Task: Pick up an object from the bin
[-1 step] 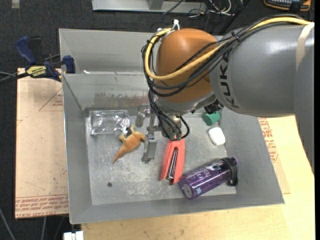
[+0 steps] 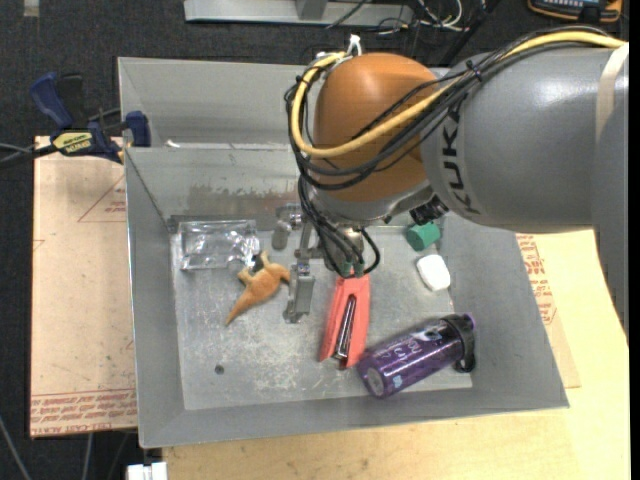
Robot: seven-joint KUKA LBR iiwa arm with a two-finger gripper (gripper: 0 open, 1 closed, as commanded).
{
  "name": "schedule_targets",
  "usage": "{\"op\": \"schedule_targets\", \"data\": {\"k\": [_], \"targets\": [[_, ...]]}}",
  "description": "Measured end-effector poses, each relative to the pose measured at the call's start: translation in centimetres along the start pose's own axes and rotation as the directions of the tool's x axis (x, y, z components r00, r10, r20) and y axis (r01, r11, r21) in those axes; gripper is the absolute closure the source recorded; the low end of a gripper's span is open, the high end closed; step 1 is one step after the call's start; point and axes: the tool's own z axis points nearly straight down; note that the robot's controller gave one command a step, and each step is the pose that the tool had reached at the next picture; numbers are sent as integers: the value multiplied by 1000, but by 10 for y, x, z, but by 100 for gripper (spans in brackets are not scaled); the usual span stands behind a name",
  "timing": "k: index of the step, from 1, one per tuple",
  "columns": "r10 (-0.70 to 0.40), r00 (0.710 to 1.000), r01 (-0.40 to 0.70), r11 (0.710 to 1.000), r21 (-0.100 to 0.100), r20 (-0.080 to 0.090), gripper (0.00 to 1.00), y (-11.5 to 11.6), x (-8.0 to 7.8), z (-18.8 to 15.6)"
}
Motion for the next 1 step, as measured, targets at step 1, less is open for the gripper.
{"op": "schedule_targets", "data": {"k": [1], "targets": [[-13,1000,13,1000,-2,9,0,4,-8,31]]}}
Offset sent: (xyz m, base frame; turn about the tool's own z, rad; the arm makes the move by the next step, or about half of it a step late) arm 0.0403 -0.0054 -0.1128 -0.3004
